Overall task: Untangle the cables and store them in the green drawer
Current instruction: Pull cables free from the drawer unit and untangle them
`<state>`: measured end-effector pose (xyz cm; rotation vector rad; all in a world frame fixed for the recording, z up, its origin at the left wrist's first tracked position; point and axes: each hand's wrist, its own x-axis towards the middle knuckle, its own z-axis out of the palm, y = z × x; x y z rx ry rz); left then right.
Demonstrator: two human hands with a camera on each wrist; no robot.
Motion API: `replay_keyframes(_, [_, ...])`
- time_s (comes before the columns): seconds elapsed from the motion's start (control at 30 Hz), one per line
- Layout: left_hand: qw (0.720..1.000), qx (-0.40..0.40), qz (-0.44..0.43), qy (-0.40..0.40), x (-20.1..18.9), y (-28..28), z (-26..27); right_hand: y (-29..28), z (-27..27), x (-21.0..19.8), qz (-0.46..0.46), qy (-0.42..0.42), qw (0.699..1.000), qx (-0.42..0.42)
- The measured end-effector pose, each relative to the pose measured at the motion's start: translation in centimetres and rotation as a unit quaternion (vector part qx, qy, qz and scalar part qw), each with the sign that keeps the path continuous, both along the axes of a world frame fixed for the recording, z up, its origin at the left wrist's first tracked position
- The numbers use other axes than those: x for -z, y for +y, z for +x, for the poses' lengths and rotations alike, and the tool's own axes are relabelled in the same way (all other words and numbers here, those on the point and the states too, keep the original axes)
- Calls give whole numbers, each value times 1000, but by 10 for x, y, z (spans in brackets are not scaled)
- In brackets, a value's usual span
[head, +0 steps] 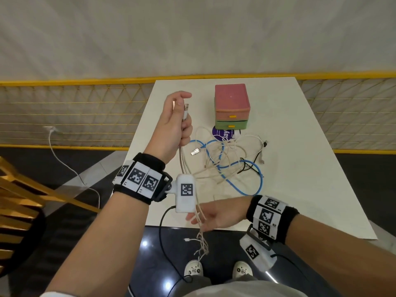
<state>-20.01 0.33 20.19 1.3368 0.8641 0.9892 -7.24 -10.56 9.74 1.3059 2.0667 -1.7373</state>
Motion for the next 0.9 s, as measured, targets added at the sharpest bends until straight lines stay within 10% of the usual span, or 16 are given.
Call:
replay_keyframes(0.1, [999,3,15,29,1,-1,0,9,14,1,65,-100,993,-16])
replay_keyframes(0.3, [999,-1,13,42,-1,-1,-1,22,33,22,313,-351,877,-101])
replay_keyframes(0.53, [999,-3,7,49,3,0,0,19,23,26,162,-222,960,-53])
replay_keyframes(0.73, [999,-5,5,35,5,1,1,22,23,6,378,-275,881,-65])
replay_keyframes(0.9, [999,-13,1,44,10,2,1,5,5,3,131,-60,988,-52])
